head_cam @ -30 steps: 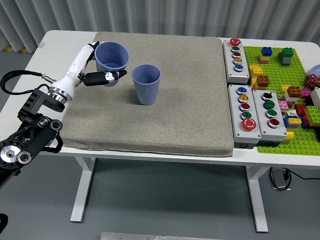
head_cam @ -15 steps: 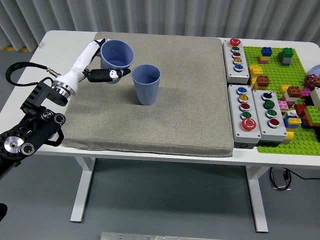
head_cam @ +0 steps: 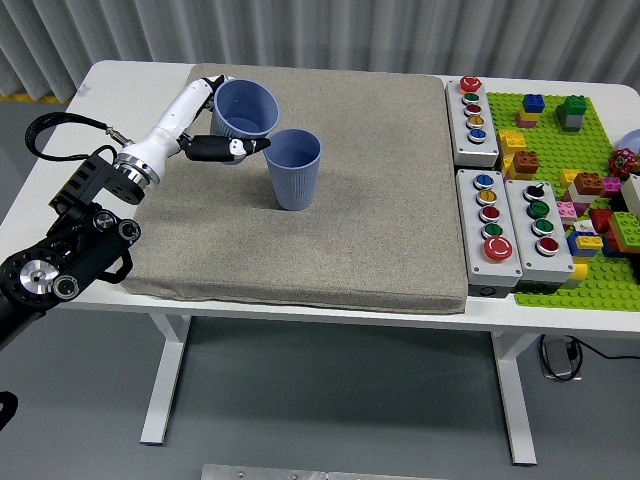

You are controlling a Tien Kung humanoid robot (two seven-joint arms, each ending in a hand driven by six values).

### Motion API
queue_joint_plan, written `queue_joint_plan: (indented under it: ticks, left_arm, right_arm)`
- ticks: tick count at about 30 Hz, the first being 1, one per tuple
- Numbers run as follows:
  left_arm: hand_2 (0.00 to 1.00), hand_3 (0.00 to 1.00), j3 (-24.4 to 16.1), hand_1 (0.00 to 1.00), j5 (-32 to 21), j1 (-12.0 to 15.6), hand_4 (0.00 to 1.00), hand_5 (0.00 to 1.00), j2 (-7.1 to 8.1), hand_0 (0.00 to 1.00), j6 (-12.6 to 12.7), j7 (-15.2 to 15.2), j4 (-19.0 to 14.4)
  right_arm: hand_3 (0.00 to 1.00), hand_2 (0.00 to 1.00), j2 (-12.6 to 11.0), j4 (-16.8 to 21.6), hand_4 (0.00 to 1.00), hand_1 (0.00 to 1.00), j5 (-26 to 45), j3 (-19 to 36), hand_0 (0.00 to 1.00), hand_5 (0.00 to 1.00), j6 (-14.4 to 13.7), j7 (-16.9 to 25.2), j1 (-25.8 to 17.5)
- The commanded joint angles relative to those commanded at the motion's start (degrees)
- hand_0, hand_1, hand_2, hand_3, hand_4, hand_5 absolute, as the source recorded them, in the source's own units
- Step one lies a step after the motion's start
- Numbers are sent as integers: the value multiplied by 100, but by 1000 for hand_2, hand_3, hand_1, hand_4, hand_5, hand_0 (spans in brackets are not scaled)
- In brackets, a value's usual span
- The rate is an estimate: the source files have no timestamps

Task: Pick cup pour cup place

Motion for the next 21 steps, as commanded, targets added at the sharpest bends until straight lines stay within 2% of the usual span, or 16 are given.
queue_joint_plan:
  ticks: [21]
  left_arm:
    - [622, 571, 187, 512, 1083, -276, 834, 259, -21, 493, 194, 43, 108]
  right_arm:
    - [612, 609, -5, 2, 2, 675, -8, -10, 695, 327, 4, -6, -18]
